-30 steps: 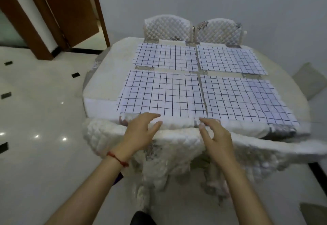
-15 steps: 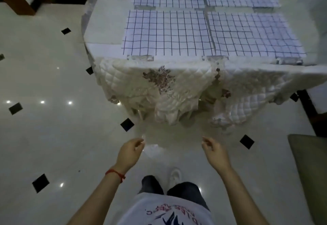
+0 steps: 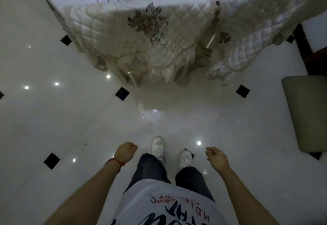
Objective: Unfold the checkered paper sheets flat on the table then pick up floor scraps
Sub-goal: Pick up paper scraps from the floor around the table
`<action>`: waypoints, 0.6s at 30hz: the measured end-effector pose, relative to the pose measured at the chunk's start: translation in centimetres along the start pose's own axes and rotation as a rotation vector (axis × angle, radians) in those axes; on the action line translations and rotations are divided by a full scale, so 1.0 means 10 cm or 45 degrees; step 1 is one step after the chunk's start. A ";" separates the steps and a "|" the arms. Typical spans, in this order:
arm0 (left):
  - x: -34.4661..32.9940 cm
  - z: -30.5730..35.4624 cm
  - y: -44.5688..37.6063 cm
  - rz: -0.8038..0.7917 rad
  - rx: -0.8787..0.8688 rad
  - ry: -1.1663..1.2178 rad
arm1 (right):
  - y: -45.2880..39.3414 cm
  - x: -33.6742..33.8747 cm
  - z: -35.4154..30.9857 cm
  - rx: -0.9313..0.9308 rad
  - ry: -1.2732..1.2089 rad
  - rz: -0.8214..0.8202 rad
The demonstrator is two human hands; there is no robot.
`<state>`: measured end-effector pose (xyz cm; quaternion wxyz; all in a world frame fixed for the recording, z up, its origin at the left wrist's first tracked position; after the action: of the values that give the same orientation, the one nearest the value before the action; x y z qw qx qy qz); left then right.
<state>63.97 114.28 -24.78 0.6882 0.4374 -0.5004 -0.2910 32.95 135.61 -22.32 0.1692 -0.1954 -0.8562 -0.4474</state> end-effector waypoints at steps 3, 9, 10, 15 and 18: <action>-0.14 -0.03 0.05 -0.029 0.033 -0.053 | 0.17 0.04 0.38 -0.081 -0.043 0.015; -0.49 0.27 0.28 -0.034 -0.011 -0.143 | 0.55 0.30 1.15 -0.182 -0.225 0.142; -0.56 0.39 0.32 -0.022 -0.037 -0.167 | 0.62 0.36 1.28 -0.196 -0.280 0.178; -1.10 1.14 0.62 0.020 -0.194 -0.280 | 1.00 0.75 2.07 -0.296 -0.568 0.356; -1.59 1.64 0.86 -0.003 -0.318 -0.419 | 1.25 0.94 2.57 -0.362 -0.717 0.492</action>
<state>42.96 126.40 -22.12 0.6457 0.2958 -0.5655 -0.4192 27.88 165.28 -23.14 -0.0206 -0.4906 -0.7457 -0.4504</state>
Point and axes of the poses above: each hand's wrist, its own y-axis away from the middle knuckle, its own x-axis out of the back of the hand, z = x × y, the point moved 9 cm from there along -y, towards the middle knuckle, and after that the axes turned 13 degrees about x, right-handed, at the moved point
